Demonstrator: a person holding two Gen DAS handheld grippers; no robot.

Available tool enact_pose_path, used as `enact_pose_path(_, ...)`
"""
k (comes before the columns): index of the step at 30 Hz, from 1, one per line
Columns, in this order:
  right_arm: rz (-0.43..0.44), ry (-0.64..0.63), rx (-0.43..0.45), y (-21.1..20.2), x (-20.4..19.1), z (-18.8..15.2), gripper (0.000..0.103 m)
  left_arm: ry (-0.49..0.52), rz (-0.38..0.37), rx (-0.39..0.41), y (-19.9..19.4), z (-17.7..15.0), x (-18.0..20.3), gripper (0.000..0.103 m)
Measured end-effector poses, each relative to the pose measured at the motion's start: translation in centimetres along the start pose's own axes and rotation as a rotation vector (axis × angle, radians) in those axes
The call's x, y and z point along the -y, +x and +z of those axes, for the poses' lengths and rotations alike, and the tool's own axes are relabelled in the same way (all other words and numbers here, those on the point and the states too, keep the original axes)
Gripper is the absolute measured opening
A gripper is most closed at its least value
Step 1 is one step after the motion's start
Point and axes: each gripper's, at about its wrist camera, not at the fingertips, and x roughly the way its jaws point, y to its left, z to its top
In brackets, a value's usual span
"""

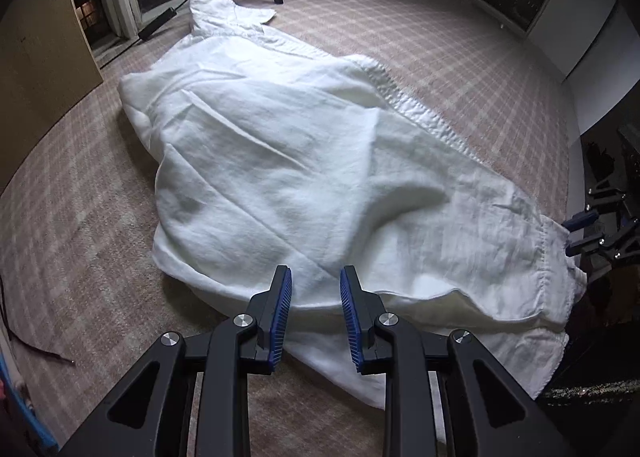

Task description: Fold clothes

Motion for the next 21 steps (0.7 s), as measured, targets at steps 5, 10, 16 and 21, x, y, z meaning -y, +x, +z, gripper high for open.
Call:
enact_pose_path(5, 0.013, 0.020, -0.038, 0.3, -0.1, 0.2, 0.024, -0.001, 0.019, -0.007, 0.1, 0.3, 0.0, 0.025)
enact_pose_path(10, 0.039, 0.041, -0.045, 1.0, 0.0, 0.0, 0.002, -0.012, 0.036, -0.020, 0.8, 0.8, -0.3, 0.026)
enact_pose_path(16, 0.233, 0.168, 0.009, -4.8, 0.5, -1.2, 0.002, -0.012, 0.057, -0.045, 1.6, 0.4, -1.3, 0.033)
enact_pose_path(21, 0.250, 0.274, -0.030, -3.7, 2.2, -0.4, 0.002, -0.014, 0.036, -0.006, 0.2, 0.8, -1.1, 0.031)
